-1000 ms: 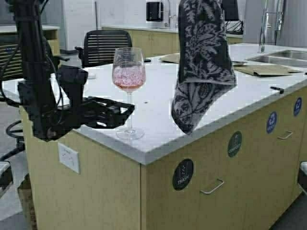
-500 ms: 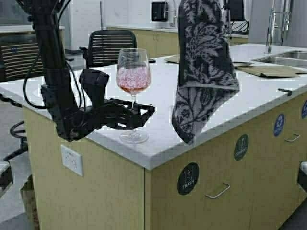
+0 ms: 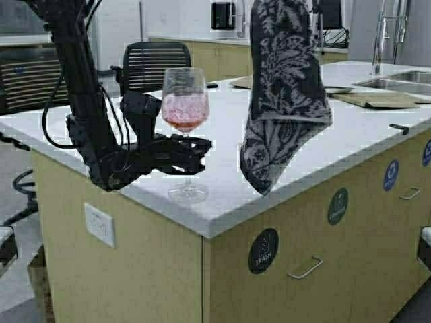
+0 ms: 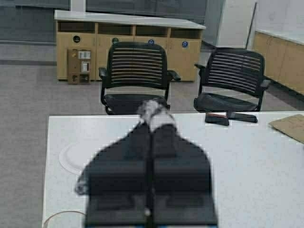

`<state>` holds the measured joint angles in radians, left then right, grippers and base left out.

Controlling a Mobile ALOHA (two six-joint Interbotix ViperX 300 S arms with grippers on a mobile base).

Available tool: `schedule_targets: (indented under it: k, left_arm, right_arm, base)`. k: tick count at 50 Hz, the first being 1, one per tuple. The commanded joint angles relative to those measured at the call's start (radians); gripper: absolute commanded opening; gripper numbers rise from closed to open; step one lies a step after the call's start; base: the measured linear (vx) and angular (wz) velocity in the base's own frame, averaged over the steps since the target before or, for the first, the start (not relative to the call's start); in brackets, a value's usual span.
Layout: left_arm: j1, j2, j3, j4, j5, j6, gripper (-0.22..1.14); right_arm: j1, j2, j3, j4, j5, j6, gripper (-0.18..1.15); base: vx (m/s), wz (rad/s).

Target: Get the cloth and wipe up the spill under the wine glass

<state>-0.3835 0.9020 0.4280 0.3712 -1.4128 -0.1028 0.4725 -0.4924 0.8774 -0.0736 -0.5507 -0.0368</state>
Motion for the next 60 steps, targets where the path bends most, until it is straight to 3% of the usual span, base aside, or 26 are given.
schedule_targets:
  k: [1, 9, 33, 43, 60]
  left_arm:
    - [-0.003, -0.064, 0.020, 0.000, -0.008, -0.005, 0.26]
    - [-0.003, -0.158, 0.077, -0.002, -0.002, -0.025, 0.16]
    - [-0.003, -0.626, 0.295, -0.003, 0.195, -0.129, 0.15]
    - [-0.003, -0.868, 0.325, -0.003, 0.423, -0.190, 0.15]
    - [-0.003, -1.147, 0.256, -0.003, 0.799, -0.229, 0.15]
  right_arm:
    - [-0.058, 0.006, -0.051, 0.020, -0.015, 0.009, 0.06]
    - [-0.123, 0.107, -0.166, 0.063, -0.009, 0.026, 0.06]
    - [-0.137, 0.540, -0.592, 0.063, 0.008, 0.028, 0.06]
    - [-0.137, 0.652, -0.621, 0.063, 0.008, 0.032, 0.06]
    - [-0.066, 0.819, -0.584, 0.063, 0.008, 0.100, 0.06]
  base:
    - [0.00, 0.00]
    - [0.00, 0.00]
    - [0.00, 0.00]
    - [0.00, 0.00]
    - [0.00, 0.00]
